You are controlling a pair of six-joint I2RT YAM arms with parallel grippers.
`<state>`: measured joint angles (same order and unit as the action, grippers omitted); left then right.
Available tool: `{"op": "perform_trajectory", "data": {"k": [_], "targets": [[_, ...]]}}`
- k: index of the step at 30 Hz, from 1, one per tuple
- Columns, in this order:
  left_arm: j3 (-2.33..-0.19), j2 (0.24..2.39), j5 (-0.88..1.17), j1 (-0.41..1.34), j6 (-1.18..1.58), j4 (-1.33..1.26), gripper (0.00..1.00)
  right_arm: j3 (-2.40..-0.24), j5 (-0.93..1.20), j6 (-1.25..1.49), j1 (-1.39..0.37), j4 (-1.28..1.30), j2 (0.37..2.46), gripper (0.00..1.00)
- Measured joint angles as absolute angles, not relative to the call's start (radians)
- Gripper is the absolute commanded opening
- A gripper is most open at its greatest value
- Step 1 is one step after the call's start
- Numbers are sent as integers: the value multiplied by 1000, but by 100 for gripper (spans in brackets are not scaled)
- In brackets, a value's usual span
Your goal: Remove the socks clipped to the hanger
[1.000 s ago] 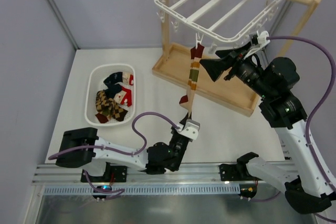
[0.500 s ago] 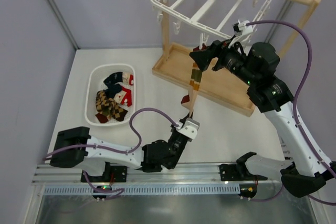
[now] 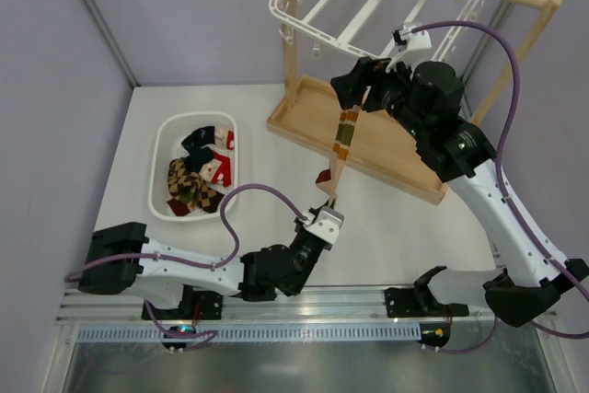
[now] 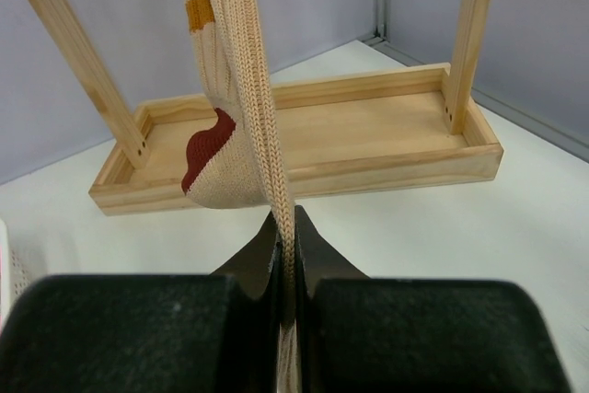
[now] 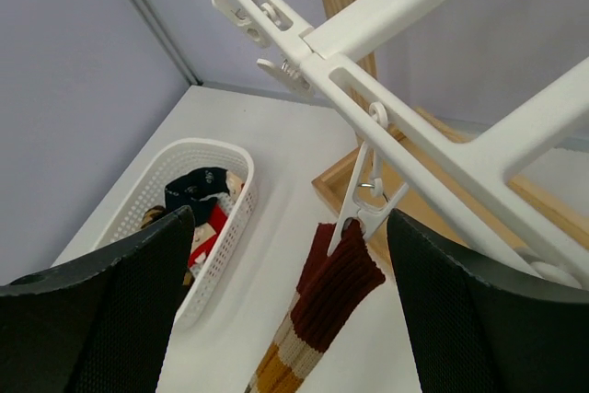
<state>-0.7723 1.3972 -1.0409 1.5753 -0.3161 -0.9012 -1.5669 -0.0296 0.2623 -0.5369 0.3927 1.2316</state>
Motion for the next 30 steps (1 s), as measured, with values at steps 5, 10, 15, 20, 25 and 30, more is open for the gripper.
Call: {"op": "perform_trajectory", "data": {"k": [5, 10, 15, 20, 25, 30], "targets": [[-764, 1395, -1034, 1575, -297, -886, 0, -1598, -124, 245, -567, 396, 1269, 86], [-755, 1388, -1028, 1575, -283, -870, 0, -1609, -202, 238, -573, 401, 1288, 85], [-753, 1378, -1024, 1575, -268, -861, 0, -1621, -265, 233, -574, 406, 1315, 80], [-751, 1376, -1024, 1575, -268, -854, 0, -1621, -304, 226, -574, 405, 1327, 63], [-748, 1376, -1024, 1575, -263, -847, 0, -1621, -335, 220, -574, 404, 1327, 60], [-747, 1376, -1024, 1575, -250, -846, 0, -1616, -362, 216, -574, 395, 1324, 37]]}}
